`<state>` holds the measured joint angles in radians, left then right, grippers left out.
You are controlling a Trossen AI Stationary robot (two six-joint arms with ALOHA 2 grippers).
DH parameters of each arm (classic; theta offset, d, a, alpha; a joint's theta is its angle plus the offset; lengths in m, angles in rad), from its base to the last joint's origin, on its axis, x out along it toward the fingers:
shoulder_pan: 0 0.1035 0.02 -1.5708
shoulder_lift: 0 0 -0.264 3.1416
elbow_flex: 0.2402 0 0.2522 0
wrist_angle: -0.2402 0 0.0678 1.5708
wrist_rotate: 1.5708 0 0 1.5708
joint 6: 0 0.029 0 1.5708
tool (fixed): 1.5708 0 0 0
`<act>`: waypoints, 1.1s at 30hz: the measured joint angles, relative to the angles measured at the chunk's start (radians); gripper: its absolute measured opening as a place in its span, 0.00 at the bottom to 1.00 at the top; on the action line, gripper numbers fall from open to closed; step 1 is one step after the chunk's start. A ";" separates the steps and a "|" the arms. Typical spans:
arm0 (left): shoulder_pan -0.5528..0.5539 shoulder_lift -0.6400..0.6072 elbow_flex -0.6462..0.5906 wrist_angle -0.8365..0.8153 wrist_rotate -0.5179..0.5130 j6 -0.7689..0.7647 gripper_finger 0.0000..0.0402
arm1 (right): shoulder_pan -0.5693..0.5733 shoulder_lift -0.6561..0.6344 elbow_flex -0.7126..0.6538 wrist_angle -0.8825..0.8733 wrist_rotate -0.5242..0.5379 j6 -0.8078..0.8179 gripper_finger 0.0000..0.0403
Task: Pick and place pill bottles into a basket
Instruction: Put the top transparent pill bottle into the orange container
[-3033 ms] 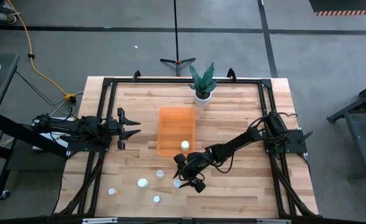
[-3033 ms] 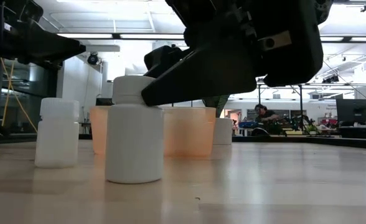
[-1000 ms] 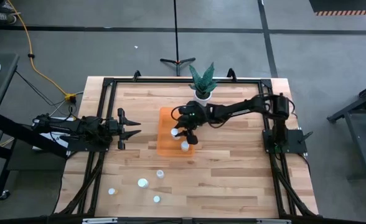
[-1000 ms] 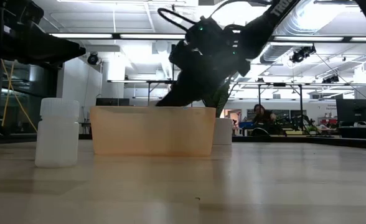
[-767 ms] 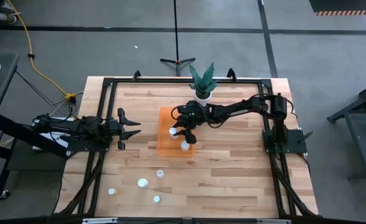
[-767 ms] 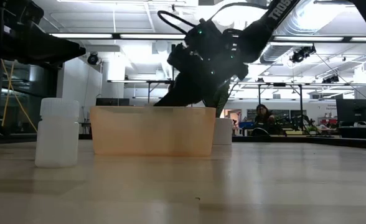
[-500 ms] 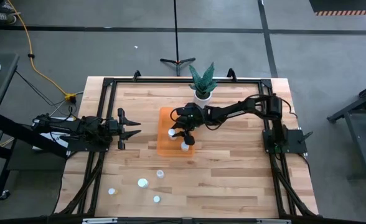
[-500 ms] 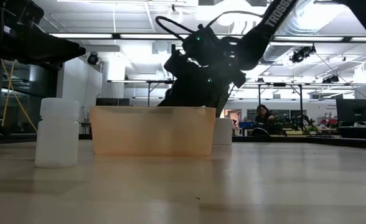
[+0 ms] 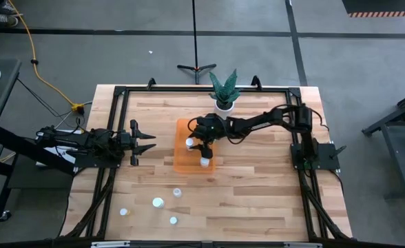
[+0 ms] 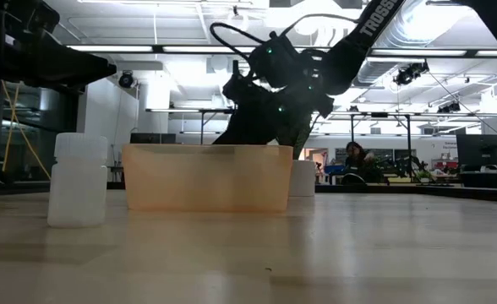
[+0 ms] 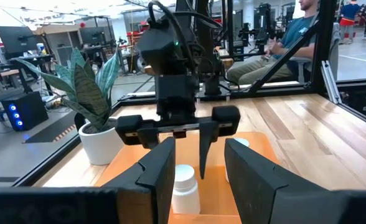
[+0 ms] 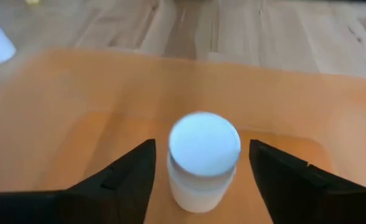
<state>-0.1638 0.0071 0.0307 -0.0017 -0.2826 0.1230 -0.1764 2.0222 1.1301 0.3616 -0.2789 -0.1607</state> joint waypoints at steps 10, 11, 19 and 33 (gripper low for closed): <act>0.000 0.000 0.000 0.000 0.000 0.000 0.43 | 0.067 -0.090 0.000 0.104 -0.150 0.060 0.63; 0.000 0.000 0.000 0.000 0.000 0.000 0.43 | 0.095 -0.091 0.002 0.136 -0.157 0.058 0.63; 0.000 0.000 0.000 0.000 0.000 0.000 0.43 | 0.316 -0.086 0.000 0.186 -0.040 -0.054 0.63; 0.000 0.000 0.000 0.008 -0.001 -0.001 0.43 | 0.367 0.031 0.084 0.216 -0.057 -0.025 0.64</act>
<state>-0.1638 0.0068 0.0307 0.0059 -0.2840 0.1223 0.1909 2.0535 1.2138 0.5776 -0.3362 -0.1859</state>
